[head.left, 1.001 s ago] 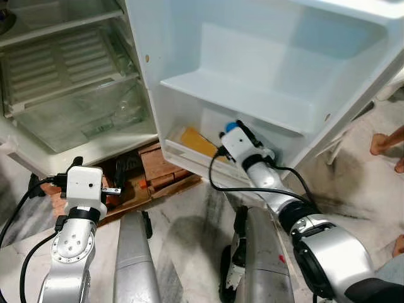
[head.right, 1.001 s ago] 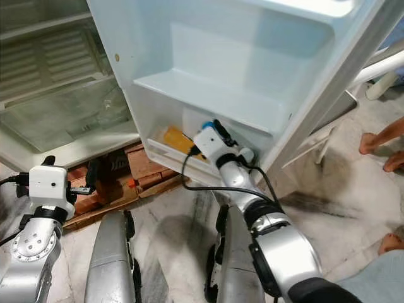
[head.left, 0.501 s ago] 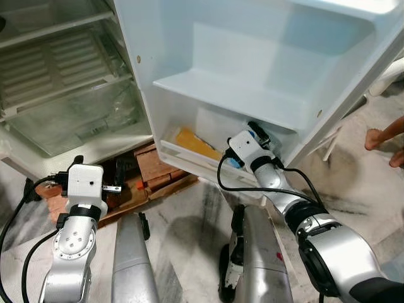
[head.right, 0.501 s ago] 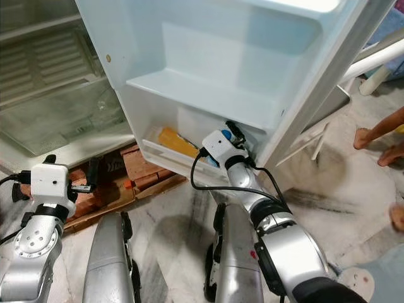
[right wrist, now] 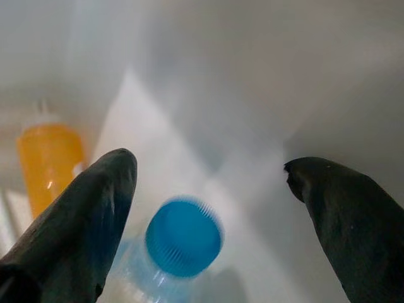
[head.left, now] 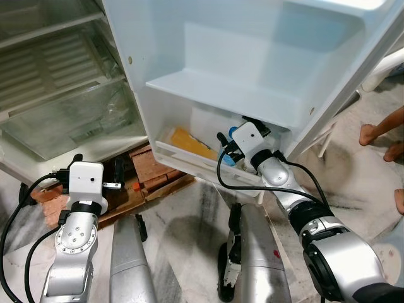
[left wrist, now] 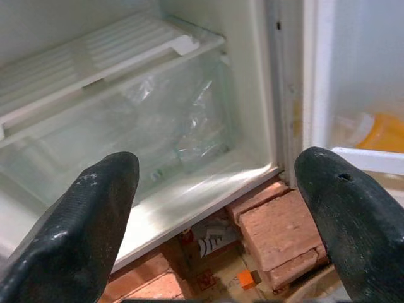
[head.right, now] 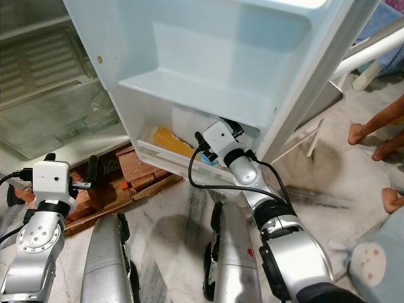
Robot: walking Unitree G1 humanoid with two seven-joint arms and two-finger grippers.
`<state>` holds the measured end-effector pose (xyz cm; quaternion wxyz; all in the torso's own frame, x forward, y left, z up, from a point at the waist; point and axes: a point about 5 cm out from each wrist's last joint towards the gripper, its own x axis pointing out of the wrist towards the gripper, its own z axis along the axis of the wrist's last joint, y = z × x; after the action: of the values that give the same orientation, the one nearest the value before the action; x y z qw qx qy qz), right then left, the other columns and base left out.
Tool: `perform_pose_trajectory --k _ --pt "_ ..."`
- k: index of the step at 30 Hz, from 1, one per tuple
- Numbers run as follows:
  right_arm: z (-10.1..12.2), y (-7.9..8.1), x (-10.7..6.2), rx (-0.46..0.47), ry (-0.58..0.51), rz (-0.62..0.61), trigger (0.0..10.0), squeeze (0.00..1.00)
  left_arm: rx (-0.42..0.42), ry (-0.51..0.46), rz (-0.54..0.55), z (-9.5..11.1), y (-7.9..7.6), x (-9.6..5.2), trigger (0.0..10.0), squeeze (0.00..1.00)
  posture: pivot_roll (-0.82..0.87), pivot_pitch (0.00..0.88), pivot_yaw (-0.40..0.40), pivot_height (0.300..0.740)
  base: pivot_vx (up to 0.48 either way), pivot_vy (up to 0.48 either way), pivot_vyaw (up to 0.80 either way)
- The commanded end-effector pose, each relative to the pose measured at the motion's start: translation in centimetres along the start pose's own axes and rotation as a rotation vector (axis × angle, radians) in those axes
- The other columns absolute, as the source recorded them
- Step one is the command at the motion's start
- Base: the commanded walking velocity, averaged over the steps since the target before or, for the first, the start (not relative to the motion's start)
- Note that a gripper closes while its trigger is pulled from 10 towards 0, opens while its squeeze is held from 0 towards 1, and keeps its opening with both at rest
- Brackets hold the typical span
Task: Restocking fridge
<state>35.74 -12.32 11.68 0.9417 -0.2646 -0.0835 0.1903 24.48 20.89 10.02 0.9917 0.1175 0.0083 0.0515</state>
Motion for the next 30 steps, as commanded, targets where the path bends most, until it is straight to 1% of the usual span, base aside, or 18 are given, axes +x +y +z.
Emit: perform_pose_trajectory --k 1,3,4,6,9,11,15,19,21,23,25,28,30 --pt "1.3 -1.5 -0.1 0.0 -0.092 -0.071 10.0 1.0 0.001 0.018 0.015 -0.6 0.3 -0.3 10.0 0.0 0.17 0.1 -0.047 0.531 0.0 0.0 0.0" --pt "1.0 -1.5 -0.5 0.012 -0.091 -0.088 10.0 1.0 -0.001 0.02 0.021 -0.7 0.4 -0.3 10.0 0.0 0.17 0.1 -0.047 0.531 0.0 0.0 0.0" --pt "0.9 -1.4 -1.1 0.03 -0.102 -0.105 10.0 1.0 -0.002 0.022 0.025 -0.8 0.4 -0.3 10.0 0.0 0.17 0.09 -0.044 0.531 0.0 0.0 0.0" --pt "0.9 -1.3 -1.4 0.031 -0.105 -0.109 10.0 1.0 -0.003 0.024 0.026 -0.8 0.4 -0.2 10.0 0.0 0.16 0.084 -0.042 0.531 0.0 0.0 0.0" --pt "0.6 -1.1 -2.8 0.042 -0.111 -0.139 10.0 1.0 -0.012 0.034 0.045 -1.0 0.4 0.2 10.0 0.0 0.15 0.072 -0.036 0.531 0.0 0.0 0.0" --pt "0.6 -1.1 -3.0 0.05 -0.109 -0.146 10.0 1.0 -0.012 0.034 0.046 -1.0 0.4 0.2 10.0 0.0 0.15 0.07 -0.035 0.531 0.0 0.0 0.0" --pt "1.0 -1.0 -4.6 0.061 -0.136 -0.192 10.0 1.0 -0.02 0.033 0.042 -1.0 0.2 0.6 10.0 0.0 0.14 0.059 -0.032 0.531 0.0 0.0 0.0" --pt "1.0 -0.8 -5.6 0.066 -0.135 -0.225 10.0 1.0 -0.021 0.033 0.04 -1.0 0.0 0.7 10.0 0.0 0.14 0.049 -0.029 0.531 0.0 0.0 0.0" --pt "1.1 -0.8 -5.8 0.066 -0.134 -0.226 10.0 1.0 -0.023 0.033 0.038 -1.0 -0.1 0.7 10.0 0.0 0.14 0.045 -0.028 0.531 0.0 0.0 0.0" --pt "1.1 -1.0 -6.3 0.061 -0.142 -0.252 10.0 1.0 -0.031 0.042 0.027 -1.1 -0.3 0.8 10.0 0.0 0.13 0.038 -0.028 0.531 0.0 0.0 0.0" --pt "1.0 -1.1 -6.5 0.058 -0.139 -0.256 10.0 1.0 -0.035 0.046 0.025 -1.2 -0.3 0.8 10.0 0.0 0.13 0.034 -0.028 0.531 0.0 0.0 0.0" --pt "0.7 -1.6 -7.6 0.069 -0.12 -0.297 10.0 1.0 -0.045 0.087 0.03 -1.8 -0.5 0.8 10.0 0.0 0.13 0.019 -0.027 0.531 0.0 0.0 0.0" --pt "0.6 -1.8 -8.3 0.084 -0.103 -0.328 10.0 1.0 -0.044 0.091 0.04 -1.9 -0.5 0.9 10.0 0.0 0.12 0.011 -0.024 0.531 0.0 0.0 0.0"
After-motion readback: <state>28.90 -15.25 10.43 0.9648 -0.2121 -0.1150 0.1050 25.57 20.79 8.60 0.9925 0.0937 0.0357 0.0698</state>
